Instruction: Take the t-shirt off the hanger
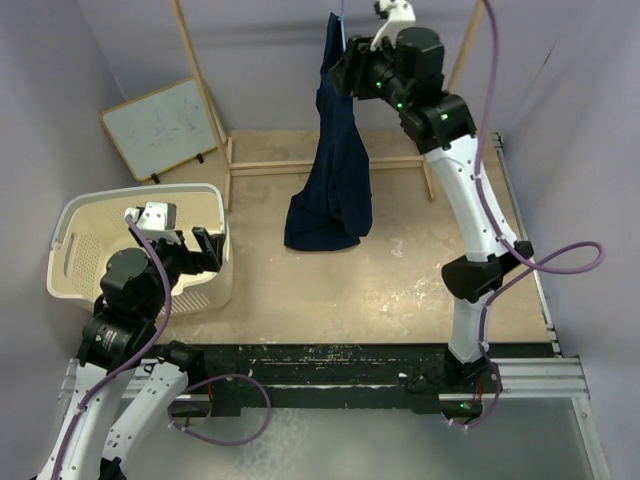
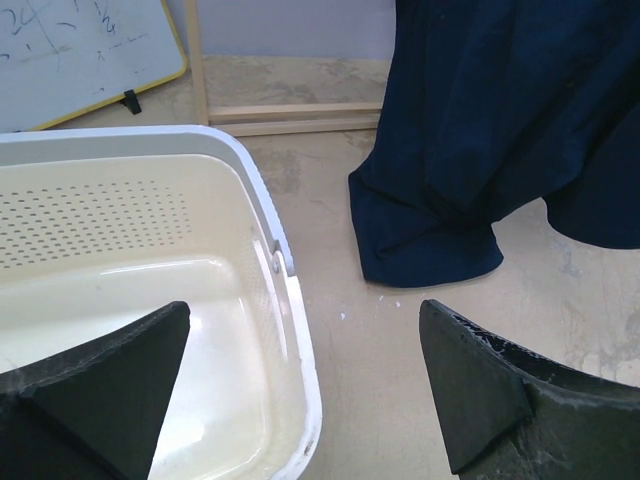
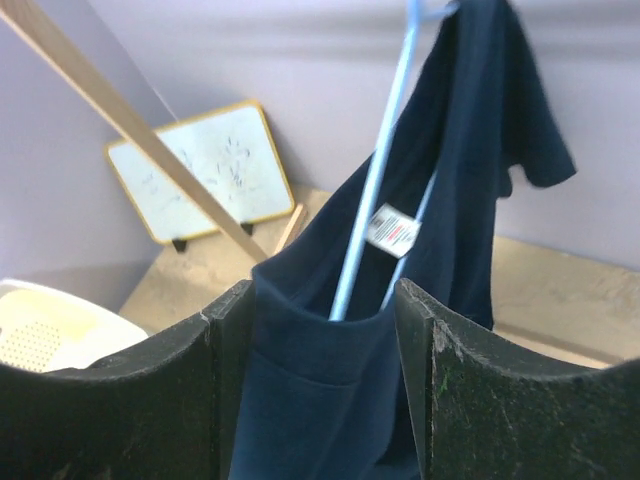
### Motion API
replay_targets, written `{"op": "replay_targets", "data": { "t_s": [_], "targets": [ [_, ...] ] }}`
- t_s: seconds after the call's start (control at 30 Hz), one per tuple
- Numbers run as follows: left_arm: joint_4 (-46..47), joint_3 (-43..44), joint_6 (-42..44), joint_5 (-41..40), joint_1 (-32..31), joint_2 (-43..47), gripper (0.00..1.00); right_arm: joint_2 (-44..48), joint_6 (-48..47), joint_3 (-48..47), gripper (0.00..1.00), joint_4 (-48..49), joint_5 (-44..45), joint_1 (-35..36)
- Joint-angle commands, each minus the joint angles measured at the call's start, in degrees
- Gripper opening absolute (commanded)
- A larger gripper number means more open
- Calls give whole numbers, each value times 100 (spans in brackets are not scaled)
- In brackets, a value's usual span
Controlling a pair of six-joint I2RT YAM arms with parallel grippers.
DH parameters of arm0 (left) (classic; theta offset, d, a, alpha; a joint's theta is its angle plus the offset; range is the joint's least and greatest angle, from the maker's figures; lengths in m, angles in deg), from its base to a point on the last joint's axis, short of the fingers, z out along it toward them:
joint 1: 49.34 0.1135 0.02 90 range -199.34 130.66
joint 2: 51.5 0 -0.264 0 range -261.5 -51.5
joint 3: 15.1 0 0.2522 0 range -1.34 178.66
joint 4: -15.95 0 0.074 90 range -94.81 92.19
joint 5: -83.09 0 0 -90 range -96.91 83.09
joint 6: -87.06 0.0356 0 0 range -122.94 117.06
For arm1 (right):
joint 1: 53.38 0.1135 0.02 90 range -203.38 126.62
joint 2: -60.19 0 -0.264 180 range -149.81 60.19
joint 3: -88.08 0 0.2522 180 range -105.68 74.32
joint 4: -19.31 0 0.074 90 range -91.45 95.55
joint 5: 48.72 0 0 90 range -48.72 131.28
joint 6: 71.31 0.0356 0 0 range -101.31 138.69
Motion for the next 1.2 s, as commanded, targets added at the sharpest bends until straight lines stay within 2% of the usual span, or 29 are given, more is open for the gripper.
{"op": "replay_targets", "data": {
  "t_s": [0.0,0.1,0.37,0.47,0.6,0.63,0.97,1.17],
  "targets": [
    [74,-9,-55,-99,-23,42,99,235,-205,217,60,517,445,239],
    [81,-11,-55,-101,-18,63,99,46,-293,-72,55,199,703,314],
    [76,-15,-61,-101,-20,90,99,16,-554,-82,1,-58,1908,459],
    [102,-28,-68,-46,-22,77,99,118,-731,60,0,91,2012,461],
    [206,-62,-79,204,-18,96,99,424,-942,451,0,573,1686,461],
    [219,-53,-75,240,-16,107,99,531,-931,607,0,770,1460,461],
    [412,-187,14,328,-22,472,99,1038,-1088,1132,0,2249,1352,461],
    [442,-201,50,427,-19,534,99,1312,-1067,1542,0,2636,1315,459]
  ]
}}
